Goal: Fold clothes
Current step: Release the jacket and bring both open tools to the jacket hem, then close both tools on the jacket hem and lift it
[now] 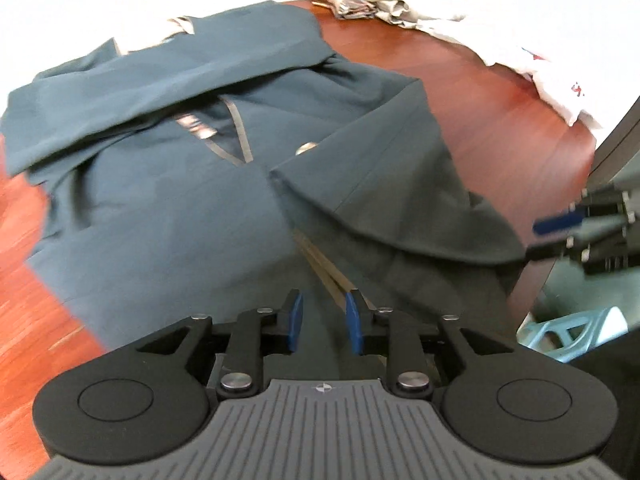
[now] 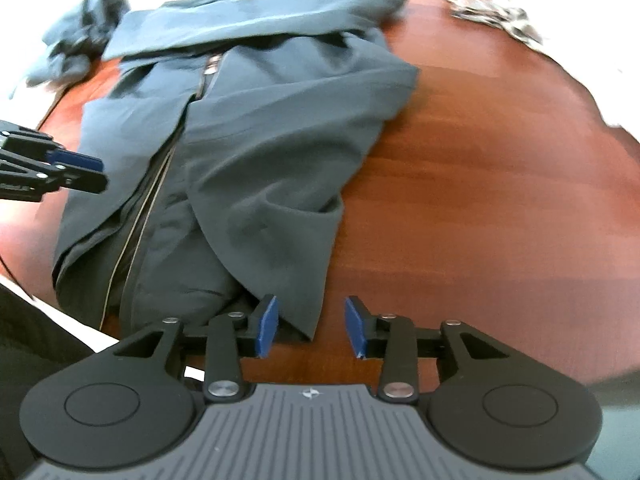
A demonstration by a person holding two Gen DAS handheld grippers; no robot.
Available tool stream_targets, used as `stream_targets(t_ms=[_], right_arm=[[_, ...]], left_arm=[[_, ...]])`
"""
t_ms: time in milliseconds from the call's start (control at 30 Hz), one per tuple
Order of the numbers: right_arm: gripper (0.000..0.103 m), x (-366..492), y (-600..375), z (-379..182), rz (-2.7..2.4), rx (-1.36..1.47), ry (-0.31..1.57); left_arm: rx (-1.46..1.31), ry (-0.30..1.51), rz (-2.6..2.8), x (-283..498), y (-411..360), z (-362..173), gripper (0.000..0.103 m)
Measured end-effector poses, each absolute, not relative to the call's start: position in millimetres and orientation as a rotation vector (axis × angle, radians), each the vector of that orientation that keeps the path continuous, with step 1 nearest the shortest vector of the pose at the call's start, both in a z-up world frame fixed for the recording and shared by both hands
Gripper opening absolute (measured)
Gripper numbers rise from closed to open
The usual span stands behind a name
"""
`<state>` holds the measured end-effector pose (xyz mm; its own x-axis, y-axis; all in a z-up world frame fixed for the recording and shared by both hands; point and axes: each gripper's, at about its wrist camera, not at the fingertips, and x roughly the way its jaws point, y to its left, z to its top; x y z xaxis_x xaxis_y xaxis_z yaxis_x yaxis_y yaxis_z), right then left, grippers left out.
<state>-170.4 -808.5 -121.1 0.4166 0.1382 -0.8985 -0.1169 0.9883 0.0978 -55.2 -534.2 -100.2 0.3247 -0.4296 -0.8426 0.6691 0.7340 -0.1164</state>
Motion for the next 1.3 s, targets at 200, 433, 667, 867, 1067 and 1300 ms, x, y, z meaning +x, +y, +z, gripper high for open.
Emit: stream_targets(t_ms=[200, 433, 667, 867, 1067, 1300], right_arm=[[0.056, -159, -804, -117, 0.305, -0.145, 1.11], [0.062, -153, -801, -120, 0.489, -0.401, 1.084], [0.066, -157, -806, -126, 0.651, -0.644, 1.024], [0.068, -171, -811, -134, 0.773, -0.82, 0.916], [0.072, -183, -810, -140, 0.849, -0.956, 0.819], [0.072, -189, -804, -146, 0.911, -1.053, 0.725]], left_arm=[[0.3, 1.026, -0.629, -81, -494, -101, 0.028], [0.395, 1.02, -0.655, -106, -481, -105, 0.04], [0.501, 0.955, -0.759, -118, -485, -109, 0.055], [0.648, 0.823, -0.759, -127, -487, -113, 0.06], [0.785, 0.783, -0.825, -133, -490, -123, 0.06], [0.868, 0.742, -0.894, -141, -495, -130, 0.059]])
